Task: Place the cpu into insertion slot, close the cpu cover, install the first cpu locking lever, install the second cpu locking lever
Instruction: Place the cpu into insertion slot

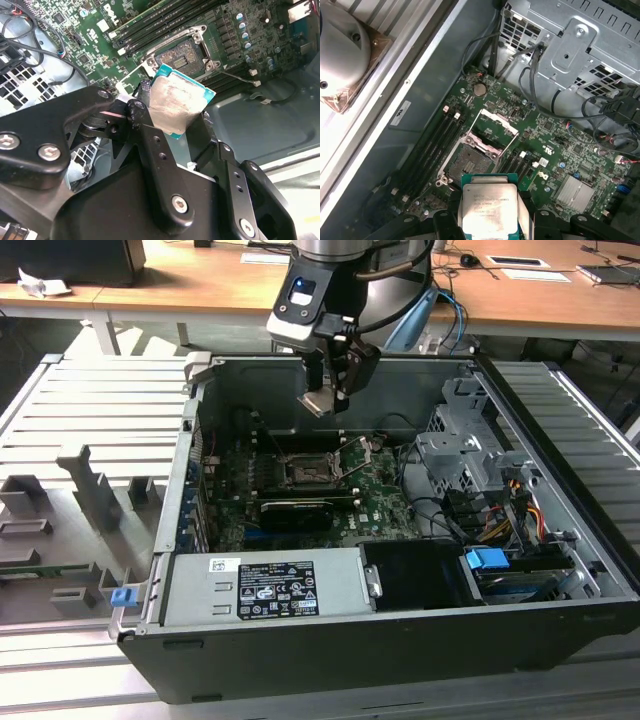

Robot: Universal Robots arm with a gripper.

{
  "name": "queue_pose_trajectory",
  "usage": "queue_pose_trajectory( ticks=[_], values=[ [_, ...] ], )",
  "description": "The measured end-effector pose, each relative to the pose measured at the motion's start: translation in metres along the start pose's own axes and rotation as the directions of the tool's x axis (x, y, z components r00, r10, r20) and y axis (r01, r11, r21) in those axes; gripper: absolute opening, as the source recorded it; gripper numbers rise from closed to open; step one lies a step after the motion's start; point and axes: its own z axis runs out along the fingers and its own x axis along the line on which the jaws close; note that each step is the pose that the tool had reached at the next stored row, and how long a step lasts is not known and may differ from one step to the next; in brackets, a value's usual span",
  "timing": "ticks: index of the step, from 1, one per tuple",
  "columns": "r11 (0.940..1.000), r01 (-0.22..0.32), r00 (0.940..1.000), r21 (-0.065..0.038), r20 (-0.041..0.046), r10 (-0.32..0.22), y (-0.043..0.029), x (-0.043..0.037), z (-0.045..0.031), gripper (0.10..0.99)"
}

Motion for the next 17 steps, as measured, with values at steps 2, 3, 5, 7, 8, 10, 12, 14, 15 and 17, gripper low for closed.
queue_pose_trajectory(
  ticks=[2,3,5,7,8,10,12,14,15,17],
  values=[
    [1.0,-0.001,1.0,0.0,0.0001,0.001,0.0,0.0,0.0001,0.529],
    [1.0,-0.002,1.0,0.0,0.0002,0.002,0.0,0.0,0.0001,0.529],
    [1.0,-0.004,1.0,0.0,0.0003,0.004,0.0,0.0,0.0001,0.529],
    [1.0,-0.005,1.0,0.0,0.0005,0.005,0.0,0.0,0.0002,0.529],
    [1.0,-0.006,1.0,0.0,0.0005,0.006,0.0,0.0,0.0002,0.529],
    [1.0,-0.008,1.0,0.0,0.0006,0.008,0.0,0.0,0.0003,0.529],
    [1.0,-0.01,1.0,0.0,0.0008,0.01,0.0,0.0,0.0003,0.529],
    [0.9999,-0.011,0.9999,0.0,0.001,0.011,0.0,0.0,0.0003,0.529],
    [0.9999,-0.012,0.9999,0.0,0.001,0.012,0.0,0.0,0.0003,0.529],
    [0.9999,-0.013,0.9999,0.0,0.0012,0.013,0.0,0.0,0.0003,0.529]
  ],
)
